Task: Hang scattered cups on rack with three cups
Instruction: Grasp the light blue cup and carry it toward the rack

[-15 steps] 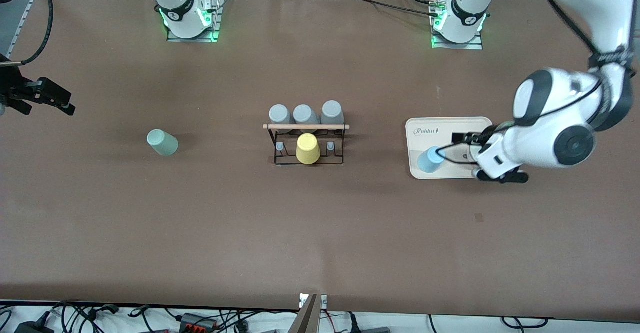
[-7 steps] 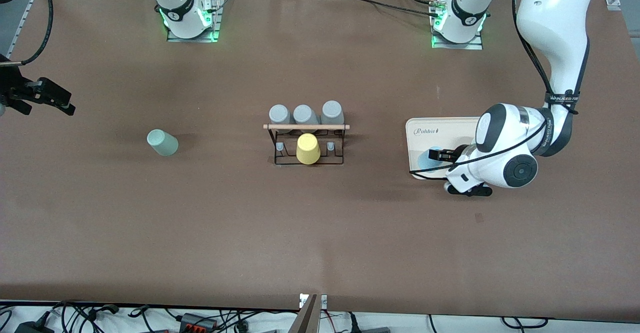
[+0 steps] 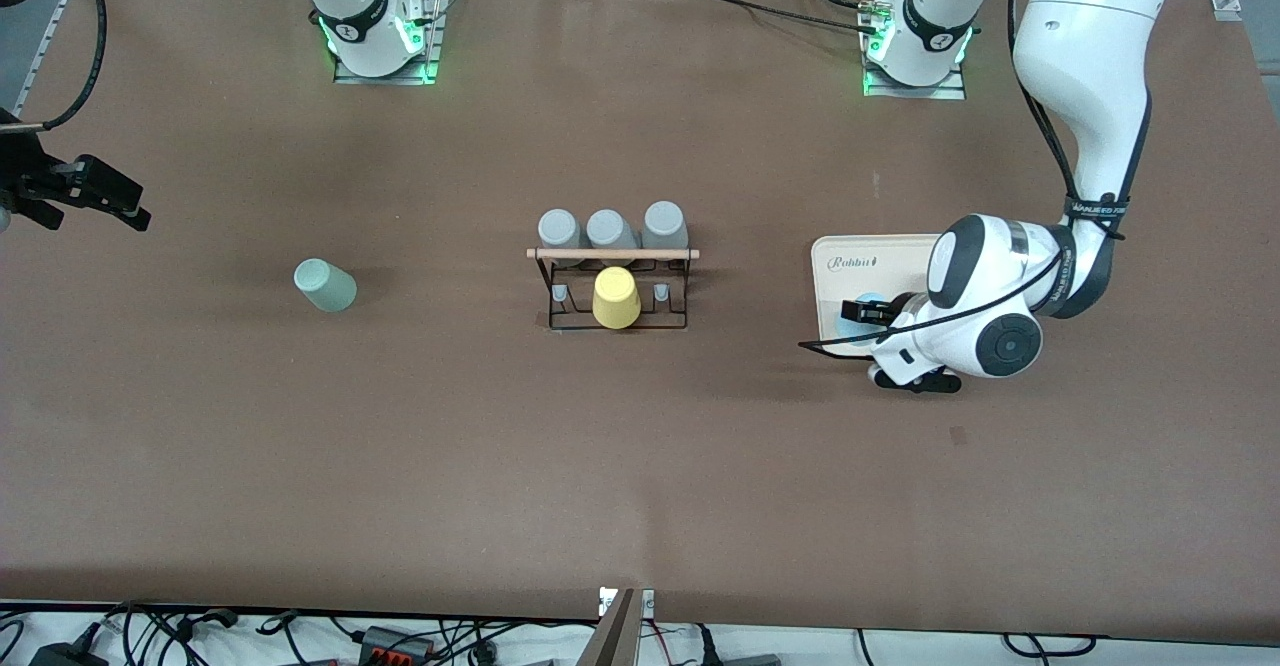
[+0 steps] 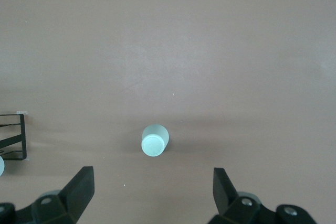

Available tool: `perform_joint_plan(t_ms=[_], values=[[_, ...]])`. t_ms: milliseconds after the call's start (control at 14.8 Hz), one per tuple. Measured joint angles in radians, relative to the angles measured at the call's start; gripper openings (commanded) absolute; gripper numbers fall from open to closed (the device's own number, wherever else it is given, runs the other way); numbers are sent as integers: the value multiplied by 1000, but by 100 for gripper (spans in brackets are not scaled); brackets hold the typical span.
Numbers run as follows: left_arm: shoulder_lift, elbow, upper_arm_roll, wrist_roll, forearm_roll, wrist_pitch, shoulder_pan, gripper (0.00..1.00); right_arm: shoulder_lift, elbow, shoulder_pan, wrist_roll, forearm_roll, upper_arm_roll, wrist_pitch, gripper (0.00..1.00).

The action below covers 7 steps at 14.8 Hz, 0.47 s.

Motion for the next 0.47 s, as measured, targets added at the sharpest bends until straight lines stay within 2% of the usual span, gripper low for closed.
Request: perform_joint_plan(t_ms=[67, 202, 270, 337, 472], values=[[5, 0, 0, -1, 0, 5, -4, 94, 0, 0, 0, 0, 0, 0, 0, 100], [8, -1, 0, -1, 0, 7, -7, 70, 0, 0, 0, 0, 0, 0, 0, 100], [8, -1, 0, -1, 0, 8, -6, 62, 0, 0, 0, 0, 0, 0, 0, 100], [8, -1, 0, -1, 0, 8, -5, 47, 0, 0, 0, 0, 0, 0, 0, 100], [7, 0, 0, -1, 0, 8, -4, 28, 0, 0, 0, 0, 0, 0, 0, 100]])
